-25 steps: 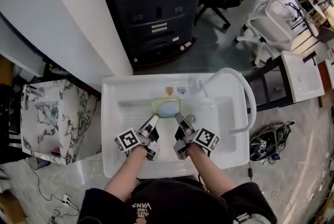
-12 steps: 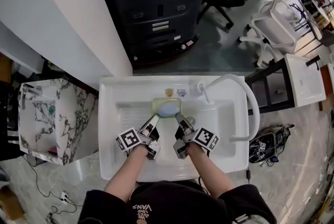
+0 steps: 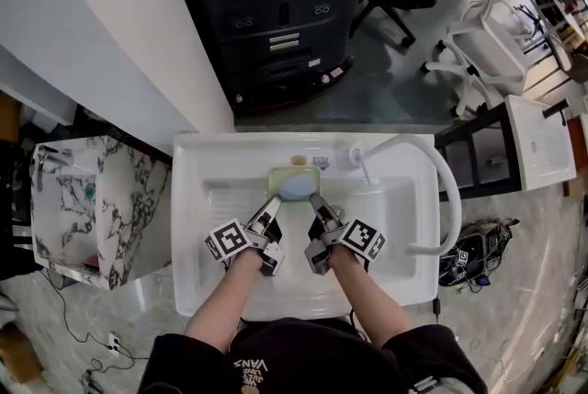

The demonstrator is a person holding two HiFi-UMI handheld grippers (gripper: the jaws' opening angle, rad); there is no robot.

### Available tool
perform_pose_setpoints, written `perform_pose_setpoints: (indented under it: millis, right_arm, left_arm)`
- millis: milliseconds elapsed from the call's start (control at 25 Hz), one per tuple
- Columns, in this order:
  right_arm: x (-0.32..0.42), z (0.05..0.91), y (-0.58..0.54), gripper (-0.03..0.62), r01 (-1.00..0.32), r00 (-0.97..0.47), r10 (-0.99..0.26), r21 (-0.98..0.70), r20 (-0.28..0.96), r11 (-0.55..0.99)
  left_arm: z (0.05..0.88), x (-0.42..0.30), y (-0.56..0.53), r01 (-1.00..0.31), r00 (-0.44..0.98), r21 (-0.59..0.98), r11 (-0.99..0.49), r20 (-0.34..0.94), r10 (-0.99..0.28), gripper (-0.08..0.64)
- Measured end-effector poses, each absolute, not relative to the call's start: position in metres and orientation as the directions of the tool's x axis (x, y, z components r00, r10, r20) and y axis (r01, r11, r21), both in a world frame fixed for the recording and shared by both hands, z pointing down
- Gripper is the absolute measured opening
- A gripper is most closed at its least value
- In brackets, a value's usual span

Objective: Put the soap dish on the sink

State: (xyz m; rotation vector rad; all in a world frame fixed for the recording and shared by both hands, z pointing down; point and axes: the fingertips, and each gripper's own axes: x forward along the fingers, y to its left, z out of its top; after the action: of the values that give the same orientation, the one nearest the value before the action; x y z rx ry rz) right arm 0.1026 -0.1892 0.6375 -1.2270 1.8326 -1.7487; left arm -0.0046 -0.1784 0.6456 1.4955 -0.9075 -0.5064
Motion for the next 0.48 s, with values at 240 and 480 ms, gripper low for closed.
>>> perform_pose_setpoints:
  millis: [240,480]
  right_arm:
    - [0.102,0.639,-0.198,0.074,-0.357,-0.568,-0.755,-0.925,0.328,-0.132]
    - [0.103,0.641,-0.205,0.074,-0.358,-0.561,-0.757,-0.923,0.334,-0.141]
  left_arm:
    - [0.649,-0.006,-0.186,-0.237,0.587,0.968,0.082,0.21,-0.782,0.123]
    - [0.652,-0.005,-0.193,-0.236,0.582,0.967,0.095,0.219,-0.783,0.123]
